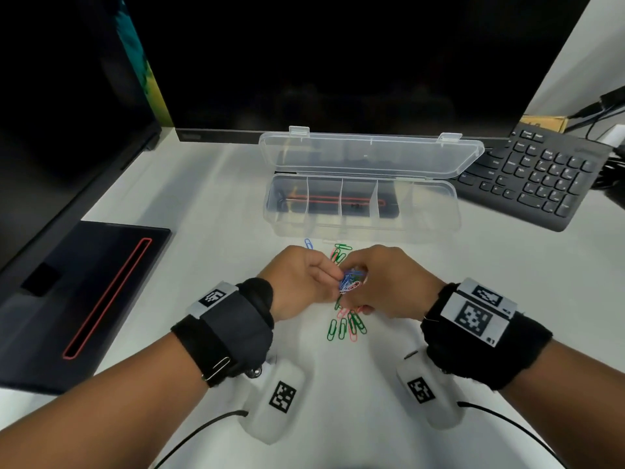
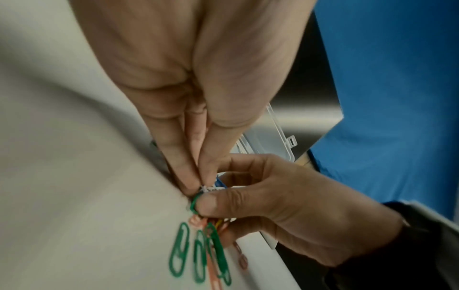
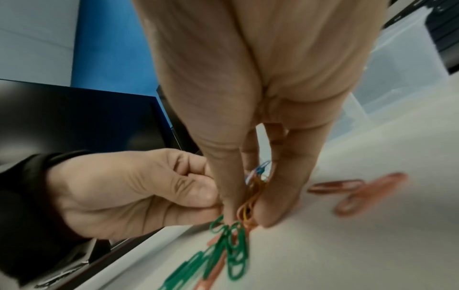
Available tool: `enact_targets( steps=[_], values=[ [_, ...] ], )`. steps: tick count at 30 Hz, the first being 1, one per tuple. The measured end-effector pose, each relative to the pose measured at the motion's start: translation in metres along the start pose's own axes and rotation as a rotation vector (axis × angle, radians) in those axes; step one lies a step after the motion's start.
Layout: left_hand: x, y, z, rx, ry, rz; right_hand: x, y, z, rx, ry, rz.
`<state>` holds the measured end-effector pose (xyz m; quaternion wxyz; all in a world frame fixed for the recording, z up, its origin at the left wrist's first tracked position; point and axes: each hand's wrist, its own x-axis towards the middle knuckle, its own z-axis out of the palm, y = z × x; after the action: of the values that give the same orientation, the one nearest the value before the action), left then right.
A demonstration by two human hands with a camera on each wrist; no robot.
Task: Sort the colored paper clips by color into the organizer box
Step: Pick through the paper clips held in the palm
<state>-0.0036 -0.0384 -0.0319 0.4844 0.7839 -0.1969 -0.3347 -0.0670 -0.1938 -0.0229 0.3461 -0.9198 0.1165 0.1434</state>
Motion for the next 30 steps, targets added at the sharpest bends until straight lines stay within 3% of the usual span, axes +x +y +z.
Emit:
enact_targets(
  steps=[9,15,18,23,28,30],
  values=[
    [-0.003,-0.008,0.001,-0.188,0.189,0.023,-0.005,0.007,-0.01,0.257,0.013,0.133],
    [0.008,-0.004,0.008,-0.28,0.23,0.08,-0.013,0.007,-0.028,0.371,0.038,0.065],
    [0.012,0.007,0.019,-0.553,0.146,0.081,-0.02,-0.006,-0.042,0.382,0.049,-0.016],
    [0.01,0.024,0.039,-1.163,-0.263,-0.037,-0.027,-0.028,-0.057,0.211,0.127,-0.149],
    [0.017,0.018,0.052,-1.443,-0.314,-0.125,-0.031,-0.029,-0.048,-0.069,0.106,-0.157],
    [0.022,0.015,0.051,-1.474,-0.324,-0.127,-0.033,-0.027,-0.049,-0.063,0.113,-0.155]
  ],
)
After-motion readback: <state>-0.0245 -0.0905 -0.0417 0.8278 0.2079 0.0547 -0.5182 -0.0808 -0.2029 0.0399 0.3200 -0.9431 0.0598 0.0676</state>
